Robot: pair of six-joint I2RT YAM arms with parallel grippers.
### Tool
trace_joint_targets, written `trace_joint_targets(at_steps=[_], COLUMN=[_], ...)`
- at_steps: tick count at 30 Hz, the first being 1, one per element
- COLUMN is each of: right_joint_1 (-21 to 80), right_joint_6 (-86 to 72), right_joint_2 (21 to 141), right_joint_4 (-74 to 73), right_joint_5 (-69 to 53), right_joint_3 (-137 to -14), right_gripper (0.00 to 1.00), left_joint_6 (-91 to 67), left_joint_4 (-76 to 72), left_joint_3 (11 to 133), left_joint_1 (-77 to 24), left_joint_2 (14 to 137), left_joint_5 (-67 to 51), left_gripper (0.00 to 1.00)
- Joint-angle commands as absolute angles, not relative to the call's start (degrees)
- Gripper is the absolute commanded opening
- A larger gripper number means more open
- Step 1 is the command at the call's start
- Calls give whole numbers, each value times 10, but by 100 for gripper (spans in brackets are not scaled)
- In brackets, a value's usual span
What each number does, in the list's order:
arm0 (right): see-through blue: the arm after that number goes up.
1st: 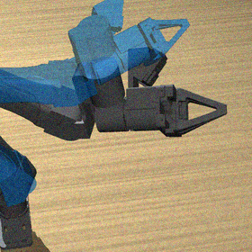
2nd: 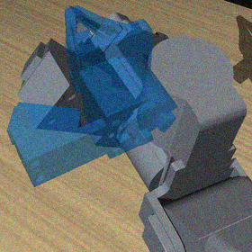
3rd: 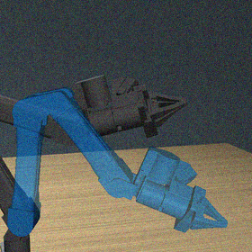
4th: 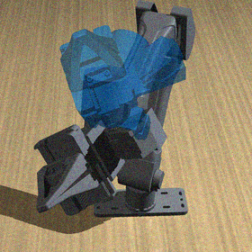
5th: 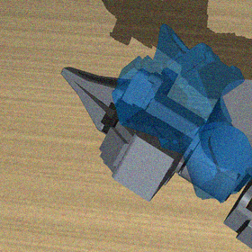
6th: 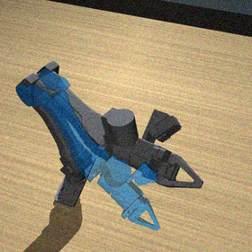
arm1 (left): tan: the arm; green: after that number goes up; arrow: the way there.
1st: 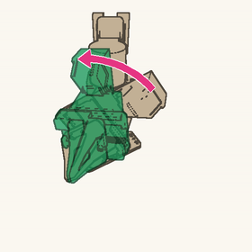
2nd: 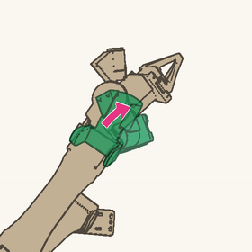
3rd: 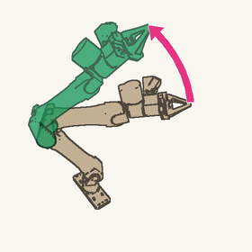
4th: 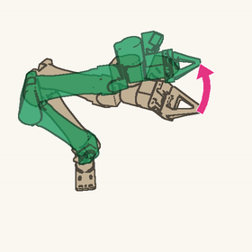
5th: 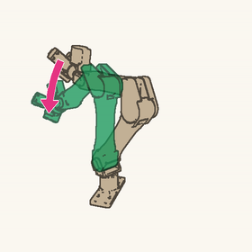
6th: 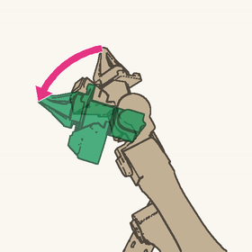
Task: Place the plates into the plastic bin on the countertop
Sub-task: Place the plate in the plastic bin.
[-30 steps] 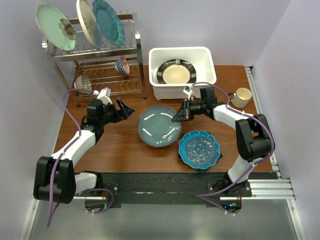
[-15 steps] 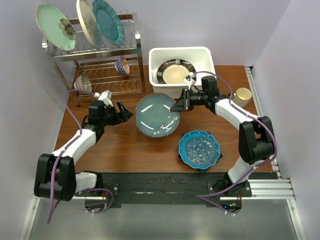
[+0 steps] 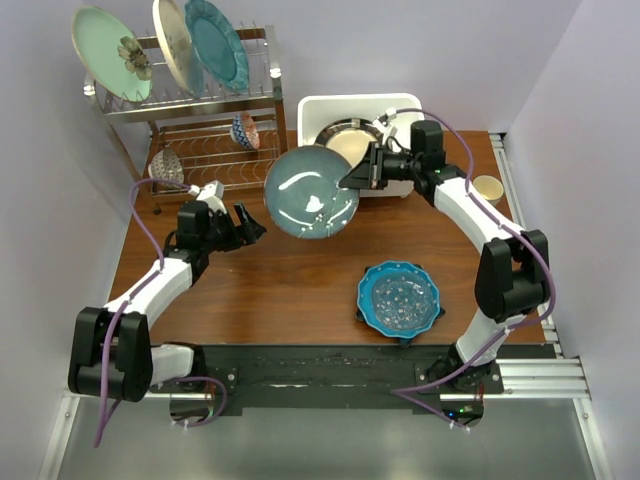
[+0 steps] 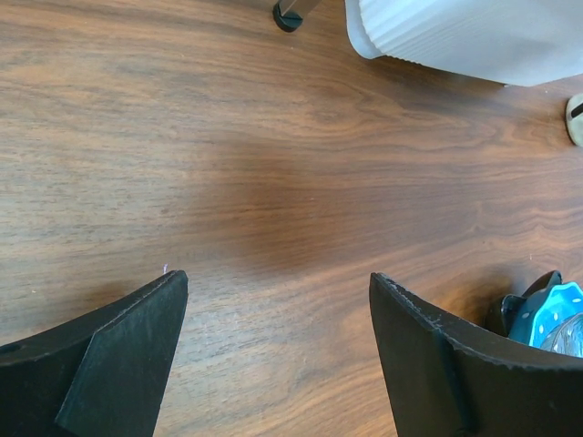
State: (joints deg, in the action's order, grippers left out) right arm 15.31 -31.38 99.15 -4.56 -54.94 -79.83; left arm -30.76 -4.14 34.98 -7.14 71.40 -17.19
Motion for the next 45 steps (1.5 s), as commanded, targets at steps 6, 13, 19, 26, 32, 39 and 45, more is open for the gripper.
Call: trace_joint_targets(at_steps=[6, 13, 19, 26, 32, 39, 45], right_joint_1=[78, 55, 47, 44, 44, 44, 44], right_joint_6=[-488, -516, -522, -512, -477, -460, -465], right_joint_2=[1014, 1052, 1079, 1114, 1137, 1165, 1201], right_joint_4=[125, 133, 122, 84, 31, 5, 3], right_joint_5=[-572, -552, -519, -462, -407, -363, -344], right_joint_3=[-869, -926, -972, -1028, -1069, -1082, -1100], right_gripper=[0, 0, 0, 0, 0, 0, 0], left_joint_6=[-296, -295, -296, -295, -294, -294, -294], left_joint_4=[-55, -55, -58, -57, -57, -58, -58], left_joint_3=[358, 356, 355, 356, 355, 357, 355], left_joint_1=[-70, -70, -70, -70, -70, -70, -70], left_joint_2=[723, 724, 727, 729, 729, 735, 736], left_joint_5=[-183, -184, -187, -193, -194, -198, -199], left_gripper=[85, 85, 85, 85, 86, 86, 85])
